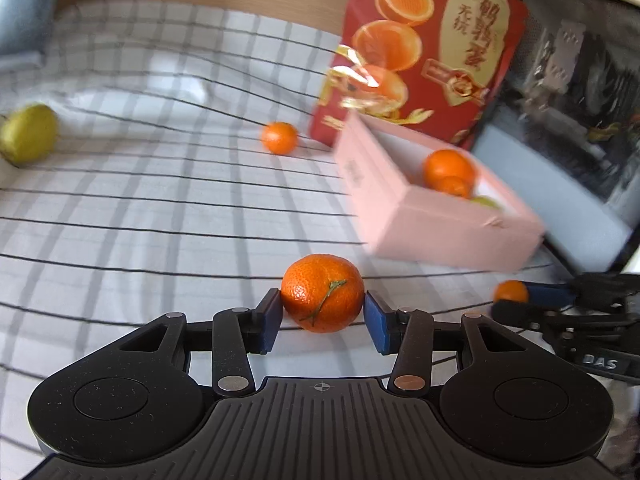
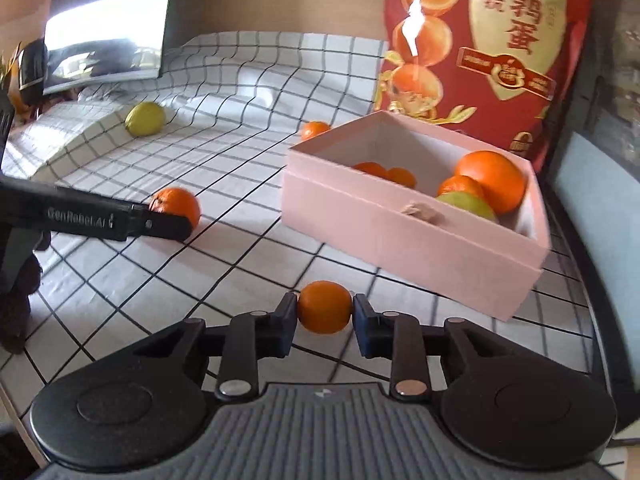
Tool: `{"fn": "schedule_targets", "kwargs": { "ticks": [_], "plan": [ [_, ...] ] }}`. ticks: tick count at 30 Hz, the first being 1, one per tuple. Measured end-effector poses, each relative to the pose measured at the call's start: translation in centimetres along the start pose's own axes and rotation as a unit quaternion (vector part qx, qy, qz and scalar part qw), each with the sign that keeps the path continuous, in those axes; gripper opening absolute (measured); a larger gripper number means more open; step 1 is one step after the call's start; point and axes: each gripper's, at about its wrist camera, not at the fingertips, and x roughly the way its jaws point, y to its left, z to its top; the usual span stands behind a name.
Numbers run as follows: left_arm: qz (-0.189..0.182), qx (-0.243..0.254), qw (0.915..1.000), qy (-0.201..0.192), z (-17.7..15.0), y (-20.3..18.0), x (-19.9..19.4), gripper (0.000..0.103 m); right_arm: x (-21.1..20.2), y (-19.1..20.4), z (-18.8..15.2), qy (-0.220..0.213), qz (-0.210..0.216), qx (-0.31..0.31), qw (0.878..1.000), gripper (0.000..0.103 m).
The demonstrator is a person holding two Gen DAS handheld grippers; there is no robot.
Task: Organize fruits
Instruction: 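Grasp a mandarin with the right gripper, carry both mandarins over the pink box, release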
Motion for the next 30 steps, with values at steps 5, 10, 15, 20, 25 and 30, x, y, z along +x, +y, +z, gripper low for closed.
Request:
{"fn": "schedule_targets", "kwargs": {
  "ticks": [5, 10, 15, 20, 25, 30],
  "plan": [
    [-0.042, 0.035, 0.9959, -0.071, 5.8, -4.0, -1.9, 0.05, -2.8, -2.3, 3.3, -0.042, -0.01, 0.024, 0.999, 0.029],
    [-0.118, 0.05, 0.9853, -0.113, 12.4, -7.1, -0.9, 0.05, -4.3, -5.5, 9.0, -0.087, -0.045, 0.066, 0.993, 0.029],
    [-0.118, 0.062, 0.9851, -0.109, 15.5, -9.2, 2.9, 0.05, -2.5, -7.4, 12.3, -0.077, -0.082, 0.084, 0.99, 0.029],
    [-0.079, 0.062, 0.9944, -0.035, 16.0, -9.7, 8.9, 0.05, 1.8, -8.4, 12.9, -0.038, -0.101, 0.09, 0.99, 0.029],
    [-0.069, 0.048, 0.9964, 0.014, 14.5, -8.2, 12.2, 0.05, 4.7, -10.1, 11.5, 0.009, -0.075, 0.141, 0.987, 0.029],
    [-0.055, 0.073, 0.9958, 0.007, 13.5, -7.9, 12.6, 0.05, 5.7, -10.1, 10.3, 0.03, -0.081, 0.132, 0.988, 0.03]
  ]
}}
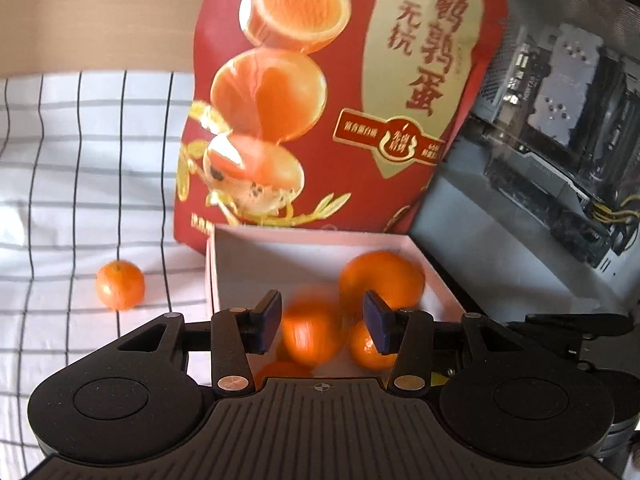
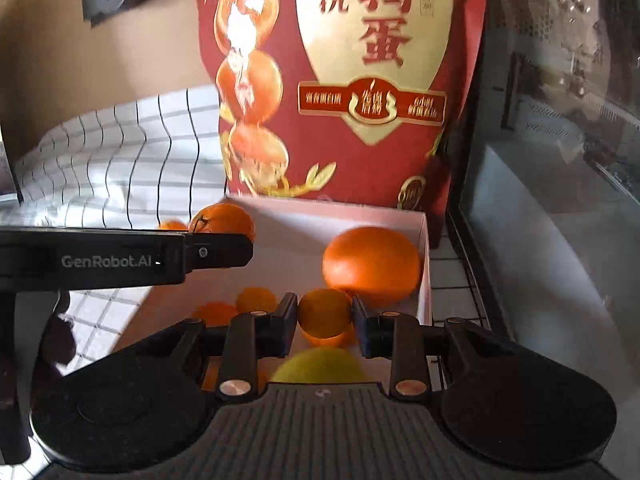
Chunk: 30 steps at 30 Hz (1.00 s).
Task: Organize fruits
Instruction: 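Grasp a mandarin with the right gripper, carry both mandarins over the pink box, release, then grasp the yellow-green pear with the left gripper while the right grasps the last mandarin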
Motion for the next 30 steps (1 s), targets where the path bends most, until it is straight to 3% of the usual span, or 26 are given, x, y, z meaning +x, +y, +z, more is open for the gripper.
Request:
{"fn": "schedule_targets", "kwargs": {
  "ticks": [4, 6, 9, 13, 17, 21, 26, 30],
  "plan": [
    [-0.008, 0.017, 0.9996, -0.021, 0.7, -0.6, -1.3, 0.05, -0.6, 0.2, -0.3, 0.0, 0.009, 0.0, 1.0, 0.041],
    [0.001, 0.032, 0.9988, -0.036, 0.8, -0.5, -2.5, 0.05, -1.1, 0.5, -0.2, -0.008, 0.005, -0.005, 1.0, 0.042],
    [0.048, 0.05, 0.9954, -0.066, 0.2, 0.9, -4.8, 0.05, -1.9, 0.7, -0.3, -0.016, 0.007, -0.007, 1.0, 0.044],
    [0.114, 0.044, 0.9874, -0.101, -0.8, 5.8, -8.8, 0.05, -2.8, 1.5, -0.1, -0.028, 0.002, -0.017, 0.999, 0.045],
    [0.175, -0.026, 0.9749, -0.135, -1.8, 14.0, -14.0, 0.05, -3.7, 3.7, 0.5, -0.038, 0.005, -0.043, 0.998, 0.049],
    [0.253, -0.103, 0.9459, -0.175, -3.7, 20.7, -17.4, 0.049, -3.6, 6.5, 2.0, -0.031, 0.027, -0.045, 0.998, 0.05],
    [0.228, -0.2, 0.9322, -0.198, -6.2, 26.8, -18.4, 0.049, -2.8, 11.3, 3.2, -0.016, 0.064, -0.055, 0.996, 0.053],
    [0.226, -0.202, 0.9356, -0.181, -5.9, 27.9, -17.3, 0.049, -2.1, 15.6, 2.9, -0.009, 0.077, -0.103, 0.992, 0.053]
  ]
}}
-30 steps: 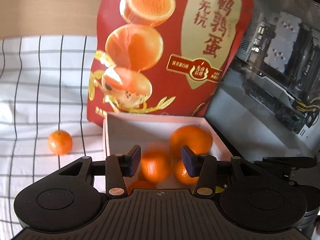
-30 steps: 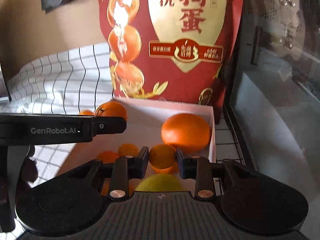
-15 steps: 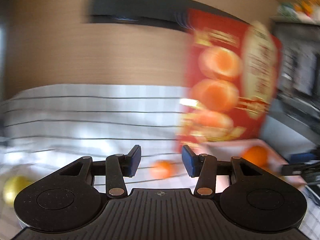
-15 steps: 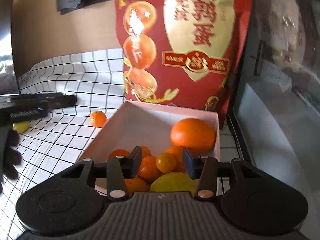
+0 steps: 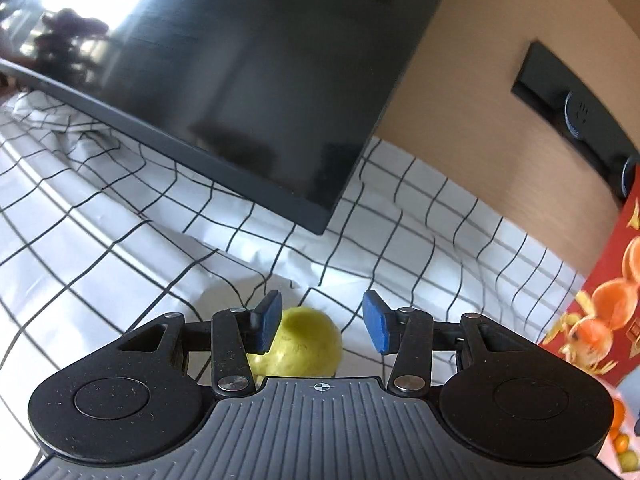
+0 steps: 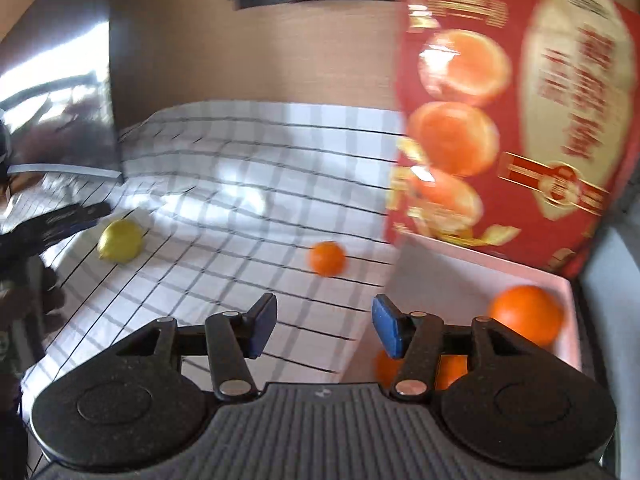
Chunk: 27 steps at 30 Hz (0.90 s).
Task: Organize fruits
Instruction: 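Grasp the yellow-green pear with the left gripper while the right grasps the last mandarin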
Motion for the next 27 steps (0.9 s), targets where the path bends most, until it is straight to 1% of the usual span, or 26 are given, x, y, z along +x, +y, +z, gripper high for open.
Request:
{"fn": "schedule_targets", "kwargs": {
  "ticks": [3, 5, 7, 9, 11, 12, 14, 17, 19, 21, 23, 27],
  "plan": [
    [0.019, 0.033, 0.9993, 0.006, -0.2, -0.9, 0.8, 0.049, 1.0, 1.6, 0.6, 0.007, 0.009, -0.011, 1.0, 0.053],
    [0.027, 0.056, 0.9981, 0.005, -0.8, -0.8, 0.4, 0.05, 1.7, 2.1, 1.1, 0.013, 0.011, -0.006, 1.0, 0.053],
    [0.03, 0.08, 0.9963, 0.007, -1.3, -1.0, 0.2, 0.05, 2.3, 2.0, 1.3, 0.018, 0.006, 0.001, 1.0, 0.053],
    [0.019, 0.091, 0.9955, 0.014, -1.3, -1.0, -0.5, 0.051, 2.7, 1.7, 1.3, 0.022, 0.001, 0.004, 1.0, 0.053],
    [0.009, 0.115, 0.9931, 0.018, -1.5, -1.3, -0.6, 0.051, 2.8, 1.1, 1.3, 0.026, 0.001, 0.01, 1.0, 0.055],
    [0.012, 0.132, 0.9911, 0.019, -1.7, -1.6, -0.6, 0.051, 3.0, 0.7, 1.2, 0.029, 0.004, 0.016, 0.999, 0.056],
    [0.032, 0.154, 0.9873, 0.019, -2.0, -2.1, -0.4, 0.051, 3.1, -0.1, 1.1, 0.035, 0.002, 0.024, 0.999, 0.058],
    [0.066, 0.164, 0.9841, 0.021, -2.1, -2.0, -0.2, 0.051, 3.7, -1.0, 1.1, 0.044, -0.01, 0.027, 0.999, 0.059],
    [0.074, 0.165, 0.9832, 0.022, -2.1, -1.8, 0.0, 0.052, 3.9, -1.5, 1.1, 0.046, -0.018, 0.03, 0.998, 0.06],
    [0.072, 0.168, 0.9829, 0.021, -2.0, -1.7, 0.2, 0.052, 4.1, -2.0, 1.0, 0.047, -0.024, 0.033, 0.998, 0.06],
    [0.078, 0.185, 0.9794, 0.02, -2.1, -2.0, 0.4, 0.054, 4.3, -2.2, 1.0, 0.047, -0.031, 0.031, 0.998, 0.061],
    [0.089, 0.228, 0.9693, 0.023, -2.6, -3.1, 0.2, 0.055, 5.2, -1.3, 1.5, 0.043, -0.048, 0.006, 0.998, 0.062]
  ]
}}
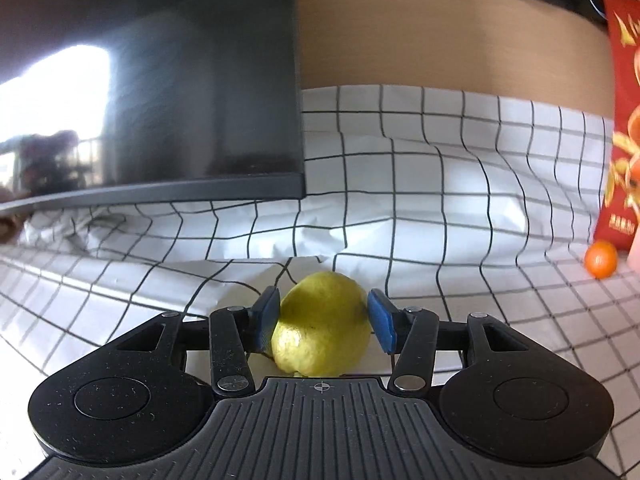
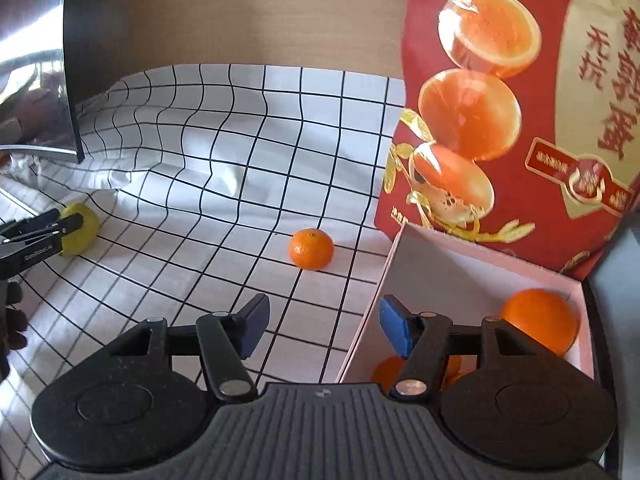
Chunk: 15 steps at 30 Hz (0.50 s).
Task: Organize fruits
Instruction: 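Grasp the yellow-green pear with the left gripper while the right grasps the last mandarin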
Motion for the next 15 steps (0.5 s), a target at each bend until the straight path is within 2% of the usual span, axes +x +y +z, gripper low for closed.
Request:
{"fn": "schedule_targets", "kwargs": {
  "ticks": [2, 6, 8, 11, 15],
  "plan": [
    [0.004, 0.008, 1.0, -0.003, -0.2, -0.2, 0.0, 0.056, 0.7, 0.3, 0.8, -0.003, 0.008, 0.005, 1.0, 0.062],
    [-0.002, -0.009, 0.9999, -0.009, -0.4, 0.6, 0.1, 0.057, 3.9, -0.2, 2.7, 0.014, 0.028, 0.07, 0.997, 0.062],
    [-0.005, -0.022, 0.9997, -0.011, -0.4, 1.0, 0.2, 0.057, 6.1, -0.2, 3.2, 0.031, 0.015, 0.085, 0.996, 0.062],
    [-0.003, -0.024, 0.9996, -0.011, -0.4, 1.0, 0.2, 0.058, 9.1, 0.5, 3.6, 0.044, -0.028, 0.072, 0.996, 0.059],
    [0.001, -0.013, 0.9998, -0.012, -0.4, 0.6, 0.3, 0.058, 11.6, 0.7, 4.0, 0.068, -0.047, 0.083, 0.993, 0.056]
  ]
}}
